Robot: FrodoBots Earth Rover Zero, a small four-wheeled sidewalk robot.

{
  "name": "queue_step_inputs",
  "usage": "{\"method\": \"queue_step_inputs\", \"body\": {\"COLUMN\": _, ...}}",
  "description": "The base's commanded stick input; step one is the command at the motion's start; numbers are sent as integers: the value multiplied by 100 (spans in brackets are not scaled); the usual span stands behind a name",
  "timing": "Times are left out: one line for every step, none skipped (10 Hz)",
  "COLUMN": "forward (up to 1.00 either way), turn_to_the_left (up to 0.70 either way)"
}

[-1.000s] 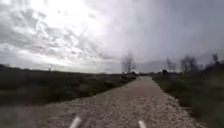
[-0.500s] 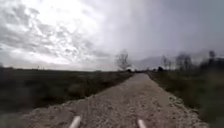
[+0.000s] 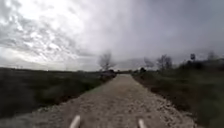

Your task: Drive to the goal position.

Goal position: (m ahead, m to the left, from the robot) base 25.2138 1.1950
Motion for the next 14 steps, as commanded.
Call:
{"method": "queue_step_inputs", "body": {"forward": 50, "turn_to_the_left": 0}}
{"method": "queue_step_inputs", "body": {"forward": 50, "turn_to_the_left": 0}}
{"method": "queue_step_inputs", "body": {"forward": 50, "turn_to_the_left": 0}}
{"method": "queue_step_inputs", "body": {"forward": 50, "turn_to_the_left": 0}}
{"method": "queue_step_inputs", "body": {"forward": 50, "turn_to_the_left": 0}}
{"method": "queue_step_inputs", "body": {"forward": 50, "turn_to_the_left": 0}}
{"method": "queue_step_inputs", "body": {"forward": 50, "turn_to_the_left": 0}}
{"method": "queue_step_inputs", "body": {"forward": 50, "turn_to_the_left": 0}}
{"method": "queue_step_inputs", "body": {"forward": 50, "turn_to_the_left": 0}}
{"method": "queue_step_inputs", "body": {"forward": 50, "turn_to_the_left": 0}}
{"method": "queue_step_inputs", "body": {"forward": 50, "turn_to_the_left": 0}}
{"method": "queue_step_inputs", "body": {"forward": 50, "turn_to_the_left": 0}}
{"method": "queue_step_inputs", "body": {"forward": 50, "turn_to_the_left": 0}}
{"method": "queue_step_inputs", "body": {"forward": 50, "turn_to_the_left": 0}}
